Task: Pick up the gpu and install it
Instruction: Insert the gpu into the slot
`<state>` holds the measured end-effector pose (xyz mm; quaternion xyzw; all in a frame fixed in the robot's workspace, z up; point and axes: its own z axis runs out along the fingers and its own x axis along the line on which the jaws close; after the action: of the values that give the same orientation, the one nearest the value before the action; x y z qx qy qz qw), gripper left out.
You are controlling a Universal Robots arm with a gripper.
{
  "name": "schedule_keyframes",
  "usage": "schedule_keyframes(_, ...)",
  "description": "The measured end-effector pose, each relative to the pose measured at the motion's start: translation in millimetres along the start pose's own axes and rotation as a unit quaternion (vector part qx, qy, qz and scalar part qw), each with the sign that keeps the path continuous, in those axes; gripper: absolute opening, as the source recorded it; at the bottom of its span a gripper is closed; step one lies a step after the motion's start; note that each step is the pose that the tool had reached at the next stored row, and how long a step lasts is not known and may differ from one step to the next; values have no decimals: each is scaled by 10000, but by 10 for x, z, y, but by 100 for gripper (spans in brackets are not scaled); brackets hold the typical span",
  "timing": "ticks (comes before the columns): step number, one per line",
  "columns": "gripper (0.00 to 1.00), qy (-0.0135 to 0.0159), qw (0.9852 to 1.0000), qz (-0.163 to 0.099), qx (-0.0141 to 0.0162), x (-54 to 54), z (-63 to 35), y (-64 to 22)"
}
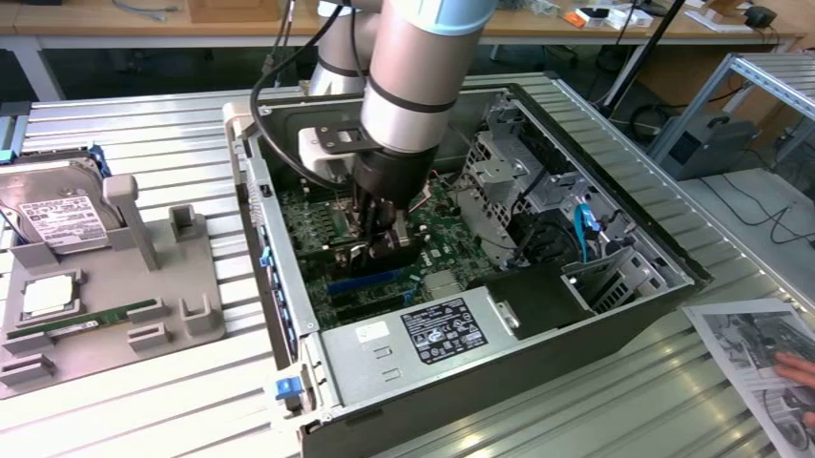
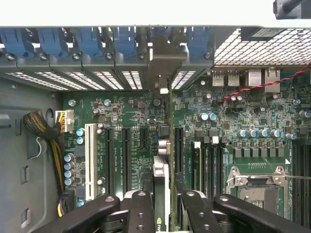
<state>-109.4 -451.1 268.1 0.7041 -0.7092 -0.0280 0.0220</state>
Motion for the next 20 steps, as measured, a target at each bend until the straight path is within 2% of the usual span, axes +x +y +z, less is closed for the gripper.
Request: schedule_keyframes(20,27,-2,10000,38,2,0,0,-8)
